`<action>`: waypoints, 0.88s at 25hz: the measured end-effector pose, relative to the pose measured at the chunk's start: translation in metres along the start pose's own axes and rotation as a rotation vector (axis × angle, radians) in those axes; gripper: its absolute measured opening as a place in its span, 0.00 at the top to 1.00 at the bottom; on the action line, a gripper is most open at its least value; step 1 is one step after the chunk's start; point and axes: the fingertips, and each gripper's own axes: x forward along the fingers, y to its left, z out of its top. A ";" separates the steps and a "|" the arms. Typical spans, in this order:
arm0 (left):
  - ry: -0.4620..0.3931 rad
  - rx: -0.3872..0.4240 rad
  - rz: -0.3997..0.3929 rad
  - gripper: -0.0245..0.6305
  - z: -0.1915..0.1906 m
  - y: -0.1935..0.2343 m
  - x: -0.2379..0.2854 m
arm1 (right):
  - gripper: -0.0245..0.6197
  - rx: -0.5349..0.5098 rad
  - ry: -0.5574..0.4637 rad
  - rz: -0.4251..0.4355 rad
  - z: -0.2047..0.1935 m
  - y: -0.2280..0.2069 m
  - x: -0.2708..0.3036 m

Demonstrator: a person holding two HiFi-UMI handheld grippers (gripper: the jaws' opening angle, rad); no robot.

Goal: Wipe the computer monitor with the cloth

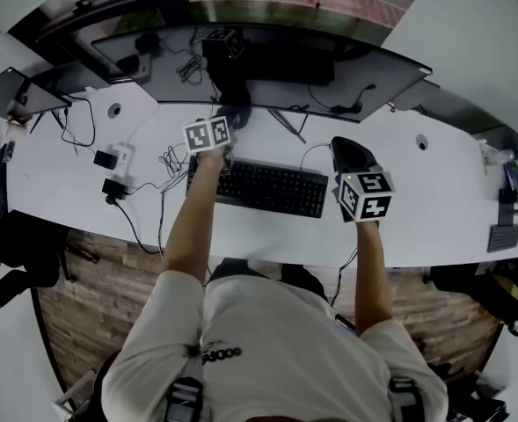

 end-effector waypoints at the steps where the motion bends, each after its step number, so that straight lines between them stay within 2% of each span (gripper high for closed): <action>1: -0.005 -0.015 0.002 0.78 -0.003 -0.006 0.004 | 0.97 0.005 0.000 0.005 -0.002 -0.009 -0.002; 7: -0.036 -0.092 -0.006 0.78 -0.020 -0.043 0.031 | 0.97 0.023 -0.014 0.027 -0.016 -0.062 -0.010; 14: -0.115 -0.264 -0.101 0.78 -0.036 -0.092 0.065 | 0.97 0.050 -0.013 0.032 -0.042 -0.117 -0.024; 22: -0.114 -0.278 -0.121 0.78 -0.052 -0.155 0.094 | 0.97 0.068 -0.016 0.050 -0.058 -0.172 -0.044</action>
